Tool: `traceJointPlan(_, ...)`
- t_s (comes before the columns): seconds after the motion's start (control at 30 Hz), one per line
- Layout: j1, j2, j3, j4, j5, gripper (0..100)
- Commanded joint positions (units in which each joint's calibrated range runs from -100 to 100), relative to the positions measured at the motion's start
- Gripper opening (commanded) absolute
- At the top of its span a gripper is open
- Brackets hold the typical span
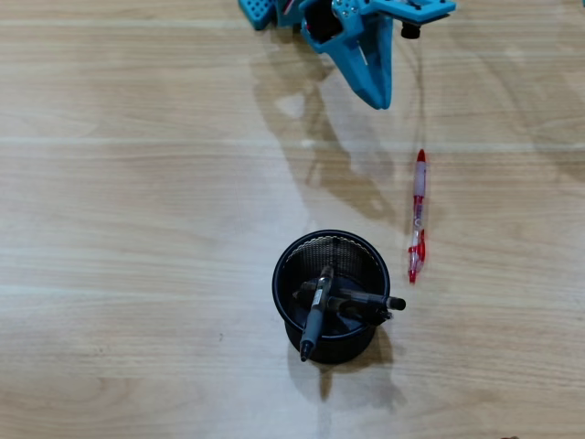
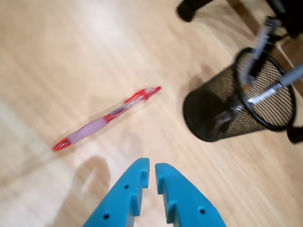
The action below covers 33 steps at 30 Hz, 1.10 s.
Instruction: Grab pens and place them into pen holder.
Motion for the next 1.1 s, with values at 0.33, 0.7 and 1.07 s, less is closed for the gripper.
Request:
traceJointPlan(0.33, -7.0, -1.8, -0.6, 6.5, 6.2, 2)
traceJointPlan(0.7, -10.0, 17.3, -13.5, -1.2, 3.0, 2)
traceJointPlan(1.07, -10.5, 43.2, -35.6, -0.8, -15.2, 2)
